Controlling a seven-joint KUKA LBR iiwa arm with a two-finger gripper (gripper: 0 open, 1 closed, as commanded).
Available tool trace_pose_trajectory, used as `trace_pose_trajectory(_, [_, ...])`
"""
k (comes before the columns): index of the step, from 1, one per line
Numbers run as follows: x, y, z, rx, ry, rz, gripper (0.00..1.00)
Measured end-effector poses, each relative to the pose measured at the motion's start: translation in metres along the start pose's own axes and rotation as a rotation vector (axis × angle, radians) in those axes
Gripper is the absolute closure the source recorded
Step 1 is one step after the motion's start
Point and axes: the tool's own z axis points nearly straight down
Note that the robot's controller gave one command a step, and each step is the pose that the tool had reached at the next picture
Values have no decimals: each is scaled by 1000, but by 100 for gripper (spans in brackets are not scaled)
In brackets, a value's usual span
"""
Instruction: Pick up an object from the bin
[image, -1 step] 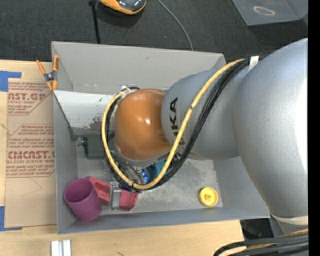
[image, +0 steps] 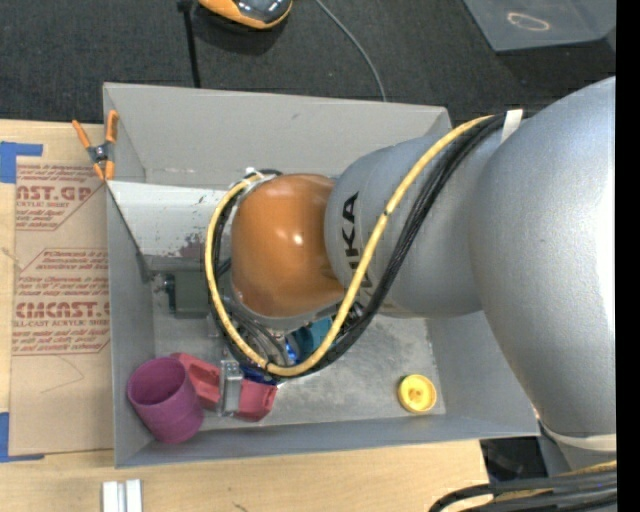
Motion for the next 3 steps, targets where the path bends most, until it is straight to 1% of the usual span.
trace_pose_trajectory(1, [-4,-3,16,-3,-6,69,0])
trace_pose_trajectory(2, [-7,-15,56,2,4,159,0])
trace_pose_trajectory(3, [-15,-16,89,-2,-7,-472,100])
